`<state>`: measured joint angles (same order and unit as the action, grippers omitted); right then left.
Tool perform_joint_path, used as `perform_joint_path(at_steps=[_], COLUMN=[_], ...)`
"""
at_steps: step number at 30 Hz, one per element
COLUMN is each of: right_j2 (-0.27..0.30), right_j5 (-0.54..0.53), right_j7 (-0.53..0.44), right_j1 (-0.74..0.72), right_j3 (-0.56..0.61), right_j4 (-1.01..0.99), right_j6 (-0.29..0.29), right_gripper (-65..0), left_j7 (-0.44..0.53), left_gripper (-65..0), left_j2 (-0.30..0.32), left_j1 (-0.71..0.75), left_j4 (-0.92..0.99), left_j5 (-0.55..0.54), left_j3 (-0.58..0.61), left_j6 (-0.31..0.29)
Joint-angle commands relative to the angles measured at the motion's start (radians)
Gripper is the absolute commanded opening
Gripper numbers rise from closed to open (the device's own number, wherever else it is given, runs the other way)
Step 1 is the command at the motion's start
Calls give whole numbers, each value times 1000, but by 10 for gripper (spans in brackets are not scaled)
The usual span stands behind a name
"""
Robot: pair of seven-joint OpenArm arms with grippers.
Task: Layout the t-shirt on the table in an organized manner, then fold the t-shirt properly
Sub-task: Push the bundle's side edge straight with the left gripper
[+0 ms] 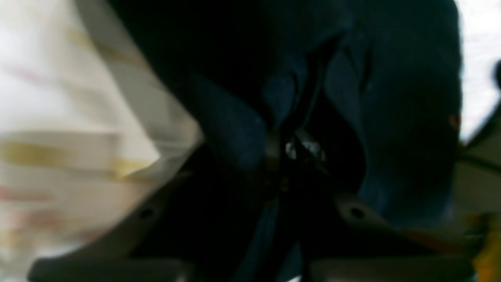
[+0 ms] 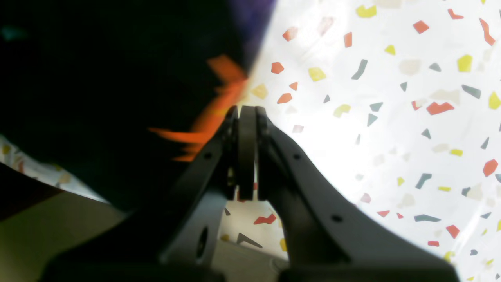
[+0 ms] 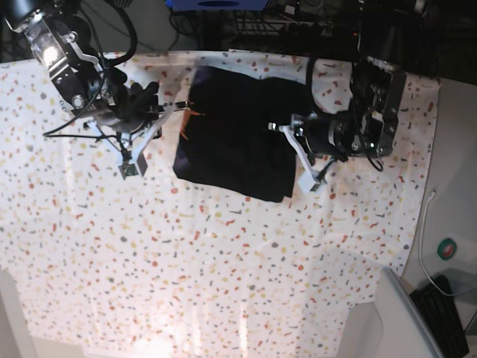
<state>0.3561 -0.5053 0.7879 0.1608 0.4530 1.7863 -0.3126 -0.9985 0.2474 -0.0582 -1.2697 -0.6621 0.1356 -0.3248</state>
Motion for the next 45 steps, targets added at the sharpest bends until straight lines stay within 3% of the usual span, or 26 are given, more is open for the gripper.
perform_joint_path(at_steps=[1,4,7,11,14,18,24,30,45], right_j2=[4,2,2,2,4,4,5,1,-1], right_j5=[6,6,6,6,6,6,6,6,6], right_j7=[-18,-18,-17,-14,-14,-17,-17,-17,-18], right_j1=[-10,-7,-7,-7,-2,18,30,67,49], right_j3=[-35,-113,-179,-234,-244,-265,-271,-260,-262], right_j4=[16,16,16,16,14,13,-16,17,8], right_j6=[5,5,5,5,5,5,5,5,5], right_gripper=[-650,-650,-650,-650,-650,-650,-650,-650,-650], left_j7=[2,2,5,8,10,103,224,231,223], left_gripper=[-650,-650,-650,-650,-650,-650,-650,-650,-650], left_j2=[37,125,165,128,62,-15,-75,-151,-158], left_j1=[-47,-167,-308,-460,-496,-495,-484,-481,-483], left_j4=[-15,-14,-15,-23,-21,-14,-5,169,207], left_j5=[-12,-12,-5,141,296,496,655,678,669], left_j3=[57,258,488,804,933,994,1021,961,951], left_j6=[-4,-4,-4,-9,-10,-21,-133,-211,-216])
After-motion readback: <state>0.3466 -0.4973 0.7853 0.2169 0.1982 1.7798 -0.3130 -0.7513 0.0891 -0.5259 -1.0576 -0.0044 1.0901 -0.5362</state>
